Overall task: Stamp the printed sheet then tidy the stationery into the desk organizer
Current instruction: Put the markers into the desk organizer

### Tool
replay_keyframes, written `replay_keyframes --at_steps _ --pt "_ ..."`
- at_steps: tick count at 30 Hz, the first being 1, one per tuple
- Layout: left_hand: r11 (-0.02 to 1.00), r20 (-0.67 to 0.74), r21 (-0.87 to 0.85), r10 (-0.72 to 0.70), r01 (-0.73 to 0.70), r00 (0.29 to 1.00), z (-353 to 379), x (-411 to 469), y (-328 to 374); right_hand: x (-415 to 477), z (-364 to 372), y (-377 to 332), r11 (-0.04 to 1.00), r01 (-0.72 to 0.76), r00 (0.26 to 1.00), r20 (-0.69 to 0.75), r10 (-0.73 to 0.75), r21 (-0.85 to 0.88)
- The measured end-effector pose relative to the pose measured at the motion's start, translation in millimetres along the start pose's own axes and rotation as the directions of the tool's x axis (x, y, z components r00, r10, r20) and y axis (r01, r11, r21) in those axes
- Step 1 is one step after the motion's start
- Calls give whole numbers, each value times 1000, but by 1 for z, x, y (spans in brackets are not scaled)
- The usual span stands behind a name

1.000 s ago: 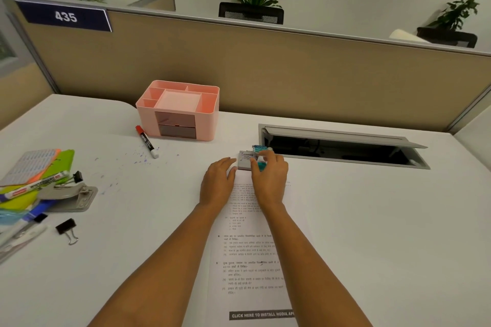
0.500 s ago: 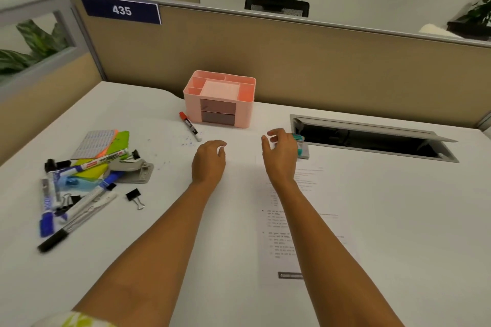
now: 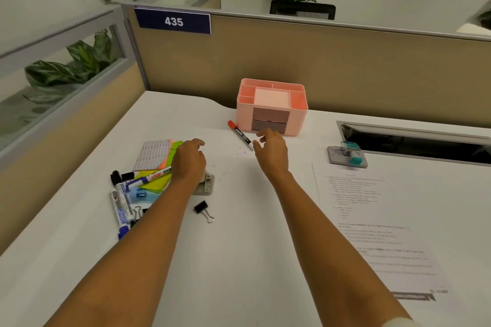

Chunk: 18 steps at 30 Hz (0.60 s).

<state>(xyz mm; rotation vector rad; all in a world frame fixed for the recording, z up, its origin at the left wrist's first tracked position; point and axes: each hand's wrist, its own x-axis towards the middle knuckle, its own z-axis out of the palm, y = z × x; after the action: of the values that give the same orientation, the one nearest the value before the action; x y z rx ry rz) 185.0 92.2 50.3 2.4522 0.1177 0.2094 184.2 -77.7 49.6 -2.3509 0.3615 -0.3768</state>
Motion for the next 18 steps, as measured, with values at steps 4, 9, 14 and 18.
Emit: replay_keyframes --at_steps 4,9,14,18 --pt "993 102 88 -91 82 991 -15 16 -29 14 27 -11 997 -19 996 89 26 -78" --pt "949 286 312 -146 52 947 -22 29 -50 30 51 -12 984 7 989 150 21 -180" --pt "931 301 364 -142 24 943 -21 38 -57 46 63 -12 967 19 983 183 29 -255" --pt "922 311 388 -153 22 938 -21 44 -55 55 74 -15 967 -4 981 186 53 -254"
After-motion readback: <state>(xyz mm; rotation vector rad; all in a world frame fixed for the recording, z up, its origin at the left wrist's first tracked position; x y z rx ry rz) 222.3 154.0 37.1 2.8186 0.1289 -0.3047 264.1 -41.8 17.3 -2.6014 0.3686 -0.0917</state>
